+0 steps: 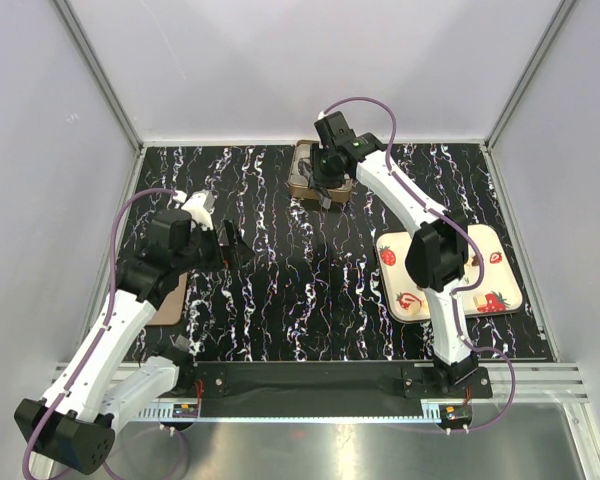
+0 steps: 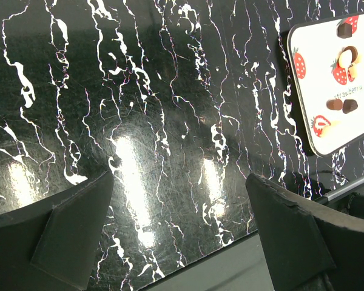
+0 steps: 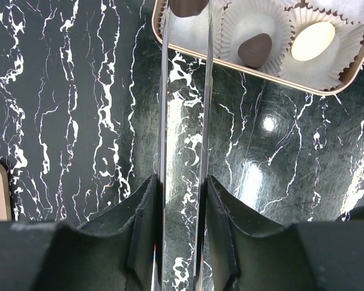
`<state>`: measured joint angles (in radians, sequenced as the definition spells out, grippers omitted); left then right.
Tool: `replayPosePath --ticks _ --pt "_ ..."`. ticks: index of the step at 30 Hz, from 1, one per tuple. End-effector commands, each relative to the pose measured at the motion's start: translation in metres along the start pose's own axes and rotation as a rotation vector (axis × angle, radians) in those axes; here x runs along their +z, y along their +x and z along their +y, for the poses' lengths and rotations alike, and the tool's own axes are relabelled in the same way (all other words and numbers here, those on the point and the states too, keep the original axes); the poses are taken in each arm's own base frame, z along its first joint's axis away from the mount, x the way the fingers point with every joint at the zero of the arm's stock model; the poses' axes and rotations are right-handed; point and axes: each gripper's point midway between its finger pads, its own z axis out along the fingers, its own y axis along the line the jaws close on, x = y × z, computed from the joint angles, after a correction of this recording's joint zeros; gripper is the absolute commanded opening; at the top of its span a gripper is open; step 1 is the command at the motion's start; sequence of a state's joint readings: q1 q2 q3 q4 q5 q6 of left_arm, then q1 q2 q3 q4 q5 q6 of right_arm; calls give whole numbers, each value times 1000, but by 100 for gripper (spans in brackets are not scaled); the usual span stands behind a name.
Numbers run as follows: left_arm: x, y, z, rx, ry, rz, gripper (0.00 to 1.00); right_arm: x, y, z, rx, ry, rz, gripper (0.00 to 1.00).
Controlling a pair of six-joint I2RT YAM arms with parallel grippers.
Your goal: Pack the chocolate
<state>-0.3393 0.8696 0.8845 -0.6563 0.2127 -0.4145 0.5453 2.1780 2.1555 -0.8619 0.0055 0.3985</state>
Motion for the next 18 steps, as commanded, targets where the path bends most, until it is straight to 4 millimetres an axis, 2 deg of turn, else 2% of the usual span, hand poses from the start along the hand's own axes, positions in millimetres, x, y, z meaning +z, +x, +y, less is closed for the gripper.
replayPosePath --ticks 1,18 --pt "-7 -22 -9 36 26 -76 99 -6 -7 14 -35 -51 -26 39" --pt "-5 -20 -7 33 21 -71 99 8 10 5 -58 -18 22 41"
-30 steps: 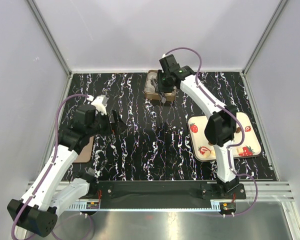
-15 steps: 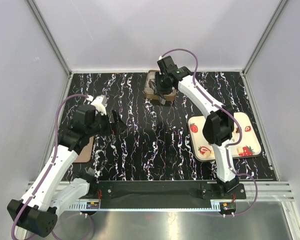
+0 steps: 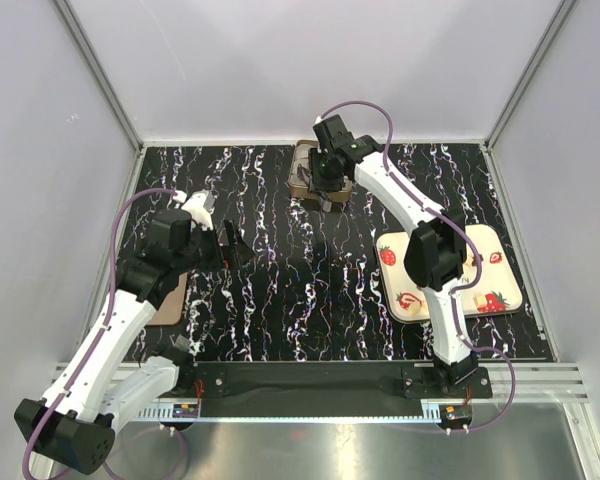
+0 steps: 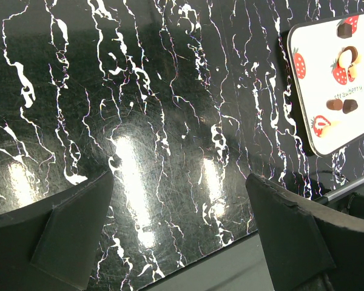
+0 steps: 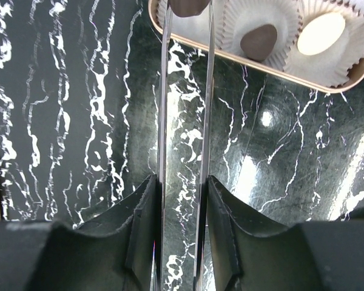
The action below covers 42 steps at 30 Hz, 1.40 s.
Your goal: Pack the chocolate
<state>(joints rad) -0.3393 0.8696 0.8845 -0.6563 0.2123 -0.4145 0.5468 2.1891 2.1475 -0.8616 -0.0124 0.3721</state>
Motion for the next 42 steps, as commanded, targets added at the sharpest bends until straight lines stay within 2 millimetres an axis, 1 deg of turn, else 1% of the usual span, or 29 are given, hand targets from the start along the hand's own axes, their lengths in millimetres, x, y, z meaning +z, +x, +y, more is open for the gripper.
replayPosePath --ticks 1,7,16,22,23,25,27,28,30,31,32,34,35,36,37,38,39,40,41,42 --pt "-5 -20 -7 35 22 -71 99 3 3 4 -31 -6 0 41" --pt "-4 -20 -7 33 21 -70 99 9 8 6 -38 -9 13 43" --pt "-5 -21 -8 35 20 -72 99 11 5 8 -48 -9 13 46" --pt "-6 -23 -9 37 22 -76 99 4 0 9 -54 -7 -1 47" --pt "-7 -24 -9 36 20 -80 99 1 -4 11 -56 -11 -11 48" --pt "-8 -25 -9 36 20 -80 99 -3 -10 7 -64 9 -29 49" --pt "-10 -26 -11 38 25 -86 99 -11 -17 9 -71 14 -49 49" --pt "-10 -26 -11 38 24 -85 99 -16 -24 8 -73 19 -71 49" --pt "-12 -27 -12 40 26 -90 99 -24 -28 8 -82 28 -83 50" --pt "-12 -26 -11 39 26 -89 99 -30 -34 8 -84 33 -103 49" --pt "-13 -26 -11 39 27 -92 99 -35 -34 5 -87 46 -97 50" --pt "-14 -27 -12 40 29 -96 99 -50 -39 5 -94 55 -115 49" --pt "-15 -28 -12 39 30 -99 99 -58 -38 0 -91 80 -113 49" --pt "-15 -28 -13 40 31 -100 99 -73 -41 -1 -87 83 -132 49" --pt "-16 -28 -14 40 35 -102 99 -78 -36 -11 -78 116 -120 49" --pt "-16 -28 -14 38 37 -102 99 -100 -35 -14 -51 122 -136 49" --pt "-17 -28 -15 37 39 -104 99 -108 -31 -20 -34 135 -137 49" --pt "-17 -27 -15 36 43 -105 99 -103 -10 -39 -15 180 -85 49" --pt "-18 -27 -16 34 47 -106 99 -110 -6 -46 19 189 -94 49" --pt "-18 -27 -15 33 47 -109 99 -137 -5 -52 46 186 -135 49"
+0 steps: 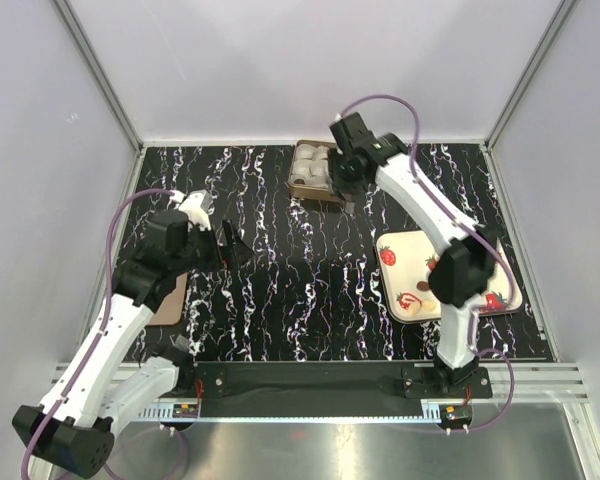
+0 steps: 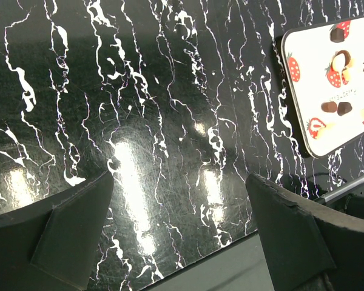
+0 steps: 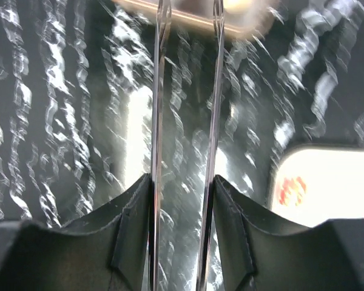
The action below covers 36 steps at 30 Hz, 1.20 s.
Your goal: Pack the chocolate
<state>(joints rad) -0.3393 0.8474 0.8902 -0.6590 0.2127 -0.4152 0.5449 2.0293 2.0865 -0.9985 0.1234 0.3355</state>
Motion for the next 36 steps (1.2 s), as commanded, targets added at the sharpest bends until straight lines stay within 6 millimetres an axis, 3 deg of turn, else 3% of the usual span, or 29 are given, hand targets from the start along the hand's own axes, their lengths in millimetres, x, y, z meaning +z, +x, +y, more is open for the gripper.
replayPosePath --ticks 1,2,3,4,6,7,9,10,13,15,18,23,28,30,36 --pt "-12 -21 -13 29 43 -84 99 -61 17 -55 115 105 -52 49" --pt "-11 -20 -13 26 46 -82 99 -67 24 -65 154 119 -55 49" --pt "-12 -20 -13 26 47 -84 99 -89 27 -76 183 123 -92 49" --pt "-11 -19 -14 25 53 -83 99 -84 51 -91 191 171 -48 49" --pt "-11 -18 -15 25 61 -82 99 -104 63 -113 240 206 -77 49" --pt "-10 -17 -15 23 65 -81 99 -99 83 -125 247 243 -39 49" --pt "-9 -16 -16 23 71 -81 99 -107 99 -145 279 285 -29 49" --pt "-9 -15 -16 21 76 -77 99 -102 116 -157 285 333 8 49" --pt "-8 -14 -17 21 85 -73 99 -103 141 -178 339 391 51 50" --pt "-8 -14 -17 21 84 -72 99 -105 147 -190 397 408 49 50" --pt "-8 -12 -15 24 76 -68 99 -104 157 -197 445 409 56 50" --pt "-9 -9 -12 25 69 -66 99 -102 181 -186 517 355 93 51" --pt "-8 -8 -13 21 74 -65 99 -111 206 -174 566 306 145 50" --pt "-6 -7 -13 20 81 -64 99 -117 213 -181 568 334 123 51" --pt "-4 -8 -18 11 109 -65 99 -112 209 -193 564 402 99 52"
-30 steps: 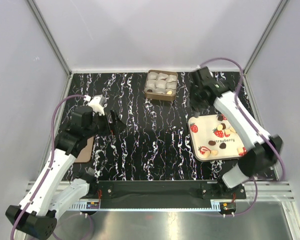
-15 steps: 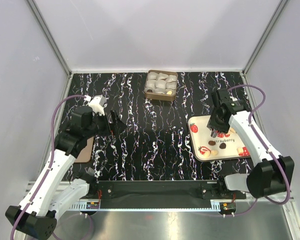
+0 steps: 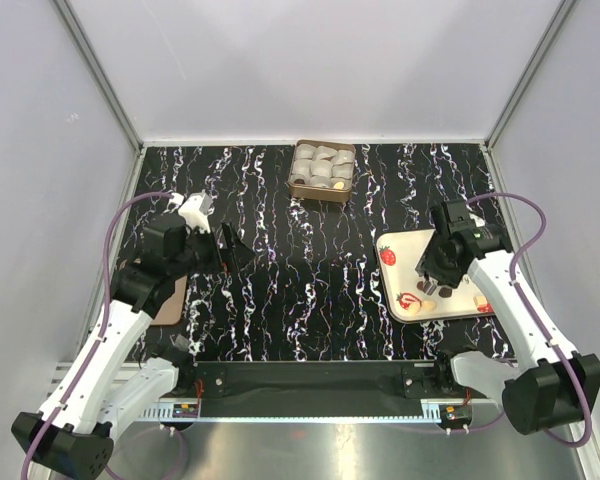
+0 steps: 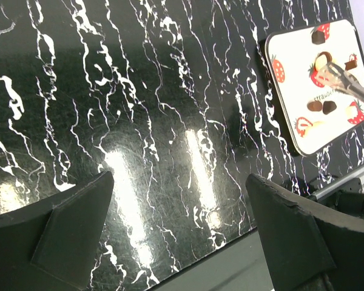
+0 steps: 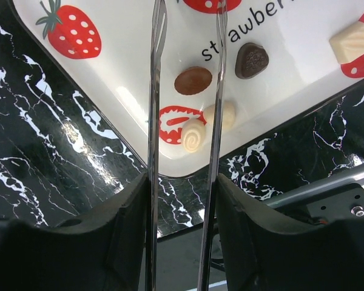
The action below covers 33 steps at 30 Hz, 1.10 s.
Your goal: Pack the chocolate
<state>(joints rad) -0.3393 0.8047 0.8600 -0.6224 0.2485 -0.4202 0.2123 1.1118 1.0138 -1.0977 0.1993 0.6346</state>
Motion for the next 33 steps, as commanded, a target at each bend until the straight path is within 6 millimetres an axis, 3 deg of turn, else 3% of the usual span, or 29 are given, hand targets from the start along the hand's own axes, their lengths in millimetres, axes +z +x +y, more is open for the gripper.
replayPosePath --ticks 1,15,27,33 --pt "1 -8 -11 8 56 -33 99 7 -12 1 22 35 -35 52" --pt "2 -9 -4 19 21 -29 99 42 -17 10 4 44 -14 50" --pt "7 -9 -3 10 16 -15 99 50 -29 6 0 39 -34 48" --pt "8 -8 -3 8 13 -15 99 49 -31 8 -6 16 -34 42"
